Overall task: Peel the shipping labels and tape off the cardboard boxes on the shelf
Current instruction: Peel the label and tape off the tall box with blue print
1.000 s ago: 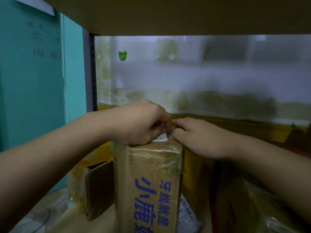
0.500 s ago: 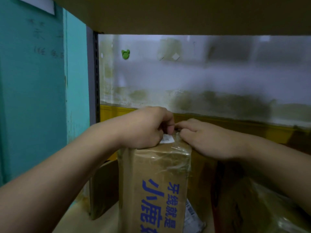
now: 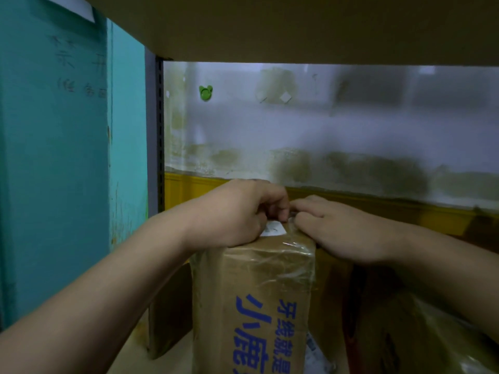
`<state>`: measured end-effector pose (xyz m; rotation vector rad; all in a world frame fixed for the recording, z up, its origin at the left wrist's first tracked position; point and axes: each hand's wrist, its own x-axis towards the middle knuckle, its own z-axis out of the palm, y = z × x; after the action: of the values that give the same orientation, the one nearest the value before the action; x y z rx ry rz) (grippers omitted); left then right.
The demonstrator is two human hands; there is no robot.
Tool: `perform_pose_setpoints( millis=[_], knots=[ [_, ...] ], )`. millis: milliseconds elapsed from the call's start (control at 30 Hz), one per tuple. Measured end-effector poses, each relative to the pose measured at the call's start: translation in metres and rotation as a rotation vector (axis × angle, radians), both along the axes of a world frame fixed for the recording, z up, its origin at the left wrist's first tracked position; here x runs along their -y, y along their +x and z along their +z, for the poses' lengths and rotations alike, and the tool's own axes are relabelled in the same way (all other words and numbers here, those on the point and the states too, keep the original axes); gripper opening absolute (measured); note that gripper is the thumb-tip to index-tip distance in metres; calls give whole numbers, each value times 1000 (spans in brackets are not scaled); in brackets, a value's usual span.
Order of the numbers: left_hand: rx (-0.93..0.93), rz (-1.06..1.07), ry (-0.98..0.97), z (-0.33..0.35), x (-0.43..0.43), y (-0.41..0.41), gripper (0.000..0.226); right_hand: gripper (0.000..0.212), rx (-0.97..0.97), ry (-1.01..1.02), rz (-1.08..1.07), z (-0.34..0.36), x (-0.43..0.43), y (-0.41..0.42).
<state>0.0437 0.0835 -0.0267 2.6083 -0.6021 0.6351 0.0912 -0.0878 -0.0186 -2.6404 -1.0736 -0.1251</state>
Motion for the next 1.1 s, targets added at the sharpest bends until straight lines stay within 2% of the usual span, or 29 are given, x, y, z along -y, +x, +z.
perform_pose_setpoints(
  millis=[733, 900, 1100],
  knots=[
    [-26, 32, -40, -1, 1, 7, 29, 39, -7, -9, -16, 0, 1, -2],
    [-27, 35, -11, -1, 1, 8, 18, 42, 32, -40, -22, 1, 1, -2],
    [-23, 58, -63, -2, 0, 5, 36, 39, 5, -11, -20, 1, 0, -2]
  ],
)
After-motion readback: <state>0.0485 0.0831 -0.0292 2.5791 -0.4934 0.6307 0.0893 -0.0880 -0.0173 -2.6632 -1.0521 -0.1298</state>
